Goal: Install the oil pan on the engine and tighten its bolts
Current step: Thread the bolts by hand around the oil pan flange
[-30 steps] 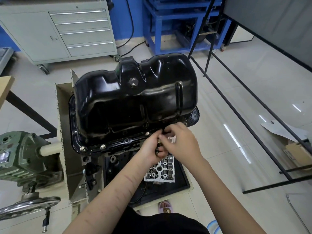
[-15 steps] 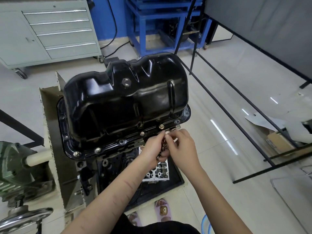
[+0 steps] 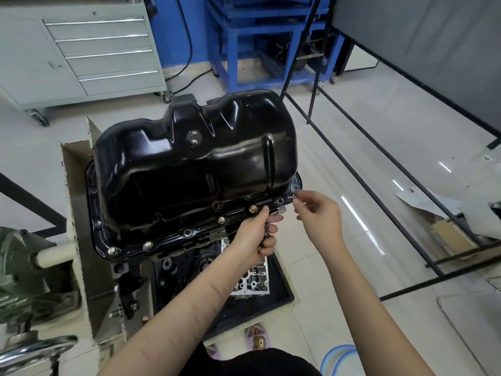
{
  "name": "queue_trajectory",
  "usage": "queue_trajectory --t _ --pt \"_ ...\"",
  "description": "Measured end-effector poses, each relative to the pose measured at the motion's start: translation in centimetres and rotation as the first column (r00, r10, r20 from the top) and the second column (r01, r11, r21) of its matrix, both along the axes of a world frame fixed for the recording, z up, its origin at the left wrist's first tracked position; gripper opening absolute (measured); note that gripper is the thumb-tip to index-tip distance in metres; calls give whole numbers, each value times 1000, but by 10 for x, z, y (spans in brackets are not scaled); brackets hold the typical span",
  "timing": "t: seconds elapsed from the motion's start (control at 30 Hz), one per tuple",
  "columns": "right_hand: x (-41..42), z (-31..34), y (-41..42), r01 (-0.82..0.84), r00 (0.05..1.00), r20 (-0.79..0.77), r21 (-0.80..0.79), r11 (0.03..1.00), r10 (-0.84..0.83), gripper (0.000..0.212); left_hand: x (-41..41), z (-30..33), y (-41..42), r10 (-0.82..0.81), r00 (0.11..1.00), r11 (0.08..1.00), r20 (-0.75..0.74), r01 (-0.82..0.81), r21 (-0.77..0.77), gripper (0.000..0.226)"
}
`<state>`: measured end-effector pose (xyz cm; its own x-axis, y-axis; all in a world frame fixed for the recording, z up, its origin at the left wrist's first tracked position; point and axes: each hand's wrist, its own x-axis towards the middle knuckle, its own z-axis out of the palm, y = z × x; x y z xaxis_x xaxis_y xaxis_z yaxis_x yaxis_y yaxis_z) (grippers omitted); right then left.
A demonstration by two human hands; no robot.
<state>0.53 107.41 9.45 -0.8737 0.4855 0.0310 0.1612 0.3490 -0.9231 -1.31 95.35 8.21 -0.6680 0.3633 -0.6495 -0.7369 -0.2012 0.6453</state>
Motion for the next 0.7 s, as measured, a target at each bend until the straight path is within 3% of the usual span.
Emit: queue_trajectory --t 0.3,0.5,0.7 --pt "-20 -11 13 -99 995 37 165 981 95 12 -13 3 24 78 966 969 247 -131 207 28" --pt "-20 -10 13 -242 970 67 315 918 233 12 -17 -5 23 86 964 963 250 -145 227 27" --pt "-24 -6 7 -327 945 188 543 773 268 16 -18 -8 23 103 964 958 245 -162 236 30"
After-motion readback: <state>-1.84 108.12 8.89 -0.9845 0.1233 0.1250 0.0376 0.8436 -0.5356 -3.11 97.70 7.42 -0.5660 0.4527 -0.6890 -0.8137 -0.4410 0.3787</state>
